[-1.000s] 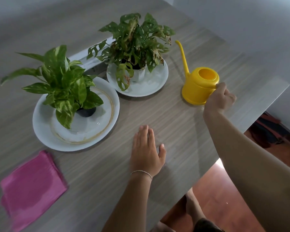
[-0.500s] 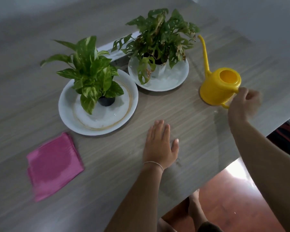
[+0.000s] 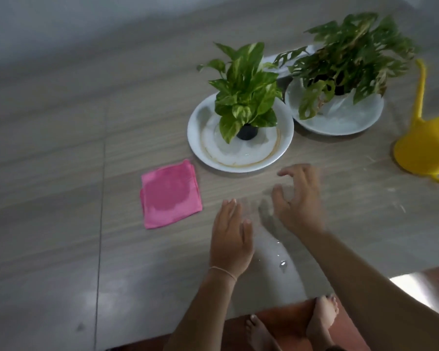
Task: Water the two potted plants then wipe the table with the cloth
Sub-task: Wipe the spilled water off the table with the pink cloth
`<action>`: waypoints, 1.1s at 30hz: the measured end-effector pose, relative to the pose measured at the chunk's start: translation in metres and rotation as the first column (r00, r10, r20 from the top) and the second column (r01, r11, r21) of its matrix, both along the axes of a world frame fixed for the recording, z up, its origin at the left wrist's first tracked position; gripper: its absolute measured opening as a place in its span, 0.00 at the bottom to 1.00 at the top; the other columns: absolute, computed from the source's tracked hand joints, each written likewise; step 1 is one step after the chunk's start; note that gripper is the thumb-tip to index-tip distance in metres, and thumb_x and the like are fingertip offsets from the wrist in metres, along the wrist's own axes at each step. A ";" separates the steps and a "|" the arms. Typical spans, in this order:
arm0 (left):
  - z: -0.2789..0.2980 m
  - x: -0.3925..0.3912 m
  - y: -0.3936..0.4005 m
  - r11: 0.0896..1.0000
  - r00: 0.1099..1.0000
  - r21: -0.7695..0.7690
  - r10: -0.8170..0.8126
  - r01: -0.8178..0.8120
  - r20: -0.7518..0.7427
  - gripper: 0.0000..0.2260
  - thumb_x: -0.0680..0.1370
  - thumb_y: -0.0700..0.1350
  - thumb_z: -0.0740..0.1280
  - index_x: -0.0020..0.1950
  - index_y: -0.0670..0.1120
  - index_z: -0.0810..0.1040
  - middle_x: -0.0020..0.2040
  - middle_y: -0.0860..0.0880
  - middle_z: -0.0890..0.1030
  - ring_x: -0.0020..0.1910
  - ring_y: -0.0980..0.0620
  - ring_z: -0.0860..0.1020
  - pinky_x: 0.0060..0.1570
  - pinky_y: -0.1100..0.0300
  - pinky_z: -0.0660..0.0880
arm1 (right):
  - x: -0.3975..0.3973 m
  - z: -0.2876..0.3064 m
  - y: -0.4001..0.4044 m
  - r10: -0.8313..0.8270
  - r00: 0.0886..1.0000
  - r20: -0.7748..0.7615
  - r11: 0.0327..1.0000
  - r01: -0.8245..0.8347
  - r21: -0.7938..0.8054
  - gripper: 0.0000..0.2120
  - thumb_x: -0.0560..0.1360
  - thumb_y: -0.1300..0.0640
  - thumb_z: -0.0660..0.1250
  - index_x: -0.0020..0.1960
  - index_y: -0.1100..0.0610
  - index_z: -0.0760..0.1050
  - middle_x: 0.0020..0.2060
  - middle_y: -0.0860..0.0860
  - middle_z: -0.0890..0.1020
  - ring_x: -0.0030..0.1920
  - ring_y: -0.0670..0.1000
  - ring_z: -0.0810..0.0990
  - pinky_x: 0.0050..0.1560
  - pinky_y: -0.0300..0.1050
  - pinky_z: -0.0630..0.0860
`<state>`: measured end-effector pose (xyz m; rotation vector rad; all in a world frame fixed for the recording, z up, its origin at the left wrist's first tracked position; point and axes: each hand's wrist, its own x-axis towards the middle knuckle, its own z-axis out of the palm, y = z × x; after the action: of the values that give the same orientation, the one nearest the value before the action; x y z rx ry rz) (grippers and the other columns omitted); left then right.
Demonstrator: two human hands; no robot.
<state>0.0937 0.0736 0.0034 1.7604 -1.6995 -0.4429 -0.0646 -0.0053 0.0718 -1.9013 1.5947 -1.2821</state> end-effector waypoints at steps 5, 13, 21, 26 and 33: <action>-0.001 0.043 0.034 0.999 0.994 0.033 0.016 -0.020 0.111 0.20 0.83 0.46 0.60 0.72 0.38 0.73 0.74 0.41 0.73 0.77 0.43 0.67 0.74 0.43 0.67 | 0.105 0.014 -0.013 0.423 0.899 -0.117 0.895 -0.393 0.210 0.14 0.73 0.57 0.68 0.58 0.56 0.80 0.52 0.53 0.77 0.54 0.54 0.76 0.53 0.48 0.76; 0.018 0.054 0.049 1.000 0.999 0.022 0.020 -0.021 0.034 0.24 0.78 0.42 0.60 0.73 0.37 0.71 0.74 0.39 0.71 0.76 0.40 0.67 0.72 0.41 0.67 | 0.214 0.006 -0.032 0.363 0.878 -0.310 0.664 -0.011 0.747 0.32 0.80 0.47 0.66 0.76 0.62 0.60 0.72 0.62 0.68 0.72 0.63 0.68 0.68 0.56 0.70; -0.006 0.070 0.078 0.999 0.980 -0.019 0.043 -0.040 0.193 0.22 0.85 0.50 0.55 0.73 0.37 0.72 0.75 0.39 0.71 0.78 0.40 0.65 0.72 0.41 0.68 | 0.212 0.000 -0.037 0.251 0.958 -0.137 0.618 -0.049 0.784 0.14 0.75 0.57 0.67 0.58 0.60 0.79 0.54 0.58 0.83 0.58 0.61 0.81 0.60 0.53 0.77; -0.012 0.072 0.096 0.998 0.962 -0.055 0.031 -0.016 0.271 0.22 0.82 0.47 0.61 0.72 0.35 0.73 0.75 0.38 0.71 0.77 0.40 0.66 0.71 0.40 0.69 | 0.164 0.017 -0.021 0.135 0.979 0.155 0.629 -0.206 0.750 0.09 0.76 0.57 0.68 0.38 0.54 0.73 0.35 0.50 0.77 0.38 0.53 0.78 0.38 0.44 0.73; 0.001 0.036 0.077 0.999 0.953 0.053 -0.015 -0.001 0.301 0.24 0.81 0.49 0.60 0.72 0.35 0.72 0.74 0.35 0.71 0.77 0.35 0.66 0.71 0.36 0.68 | 0.047 0.048 0.001 -0.110 0.941 0.321 0.669 -0.169 0.724 0.11 0.70 0.60 0.73 0.46 0.67 0.79 0.44 0.64 0.85 0.42 0.62 0.85 0.40 0.58 0.80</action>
<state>0.1297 0.1507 0.0042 1.9394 -1.9177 -0.2302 -0.0176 -0.0039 0.1199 -1.1040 1.5443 -0.6901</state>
